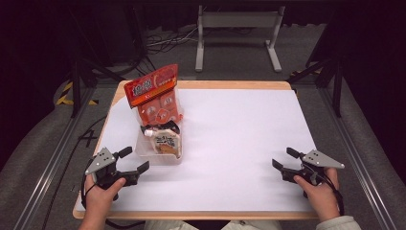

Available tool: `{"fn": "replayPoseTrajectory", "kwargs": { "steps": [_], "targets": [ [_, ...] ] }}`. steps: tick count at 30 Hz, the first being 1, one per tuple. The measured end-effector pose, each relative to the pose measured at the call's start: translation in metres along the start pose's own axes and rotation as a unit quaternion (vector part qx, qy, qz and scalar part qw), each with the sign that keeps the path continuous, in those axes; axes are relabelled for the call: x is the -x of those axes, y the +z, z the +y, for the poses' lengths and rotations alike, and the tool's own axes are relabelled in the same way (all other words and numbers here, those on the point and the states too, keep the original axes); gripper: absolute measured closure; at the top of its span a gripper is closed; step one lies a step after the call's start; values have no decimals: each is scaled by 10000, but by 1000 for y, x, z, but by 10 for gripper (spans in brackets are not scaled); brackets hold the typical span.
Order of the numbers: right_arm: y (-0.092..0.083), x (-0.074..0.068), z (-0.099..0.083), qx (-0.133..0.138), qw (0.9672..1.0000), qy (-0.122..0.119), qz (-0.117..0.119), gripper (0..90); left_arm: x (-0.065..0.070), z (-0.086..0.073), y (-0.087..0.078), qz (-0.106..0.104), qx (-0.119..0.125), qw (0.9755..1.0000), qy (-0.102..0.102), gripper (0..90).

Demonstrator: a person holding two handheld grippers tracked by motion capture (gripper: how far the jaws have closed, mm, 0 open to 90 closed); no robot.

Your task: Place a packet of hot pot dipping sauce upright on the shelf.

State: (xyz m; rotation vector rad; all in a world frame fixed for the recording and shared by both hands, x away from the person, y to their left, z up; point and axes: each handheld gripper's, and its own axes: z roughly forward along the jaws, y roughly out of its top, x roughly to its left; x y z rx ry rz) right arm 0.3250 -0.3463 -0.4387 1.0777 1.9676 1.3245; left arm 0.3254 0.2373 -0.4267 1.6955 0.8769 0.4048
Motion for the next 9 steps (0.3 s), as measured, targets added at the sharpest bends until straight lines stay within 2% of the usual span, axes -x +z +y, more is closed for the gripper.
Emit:
{"fn": "replayPoseTrajectory", "kwargs": {
  "steps": [6, 9],
  "targets": [
    [3, -1, 0, -94, 9999, -4, 54, 230, -1, -2, 2, 61, 26, 10000, -34, 107],
    [4, 0, 0, -94, 9999, 42, 45, 230, -2, -2, 2, 123, -5, 9999, 12, 107]
  ]
}}
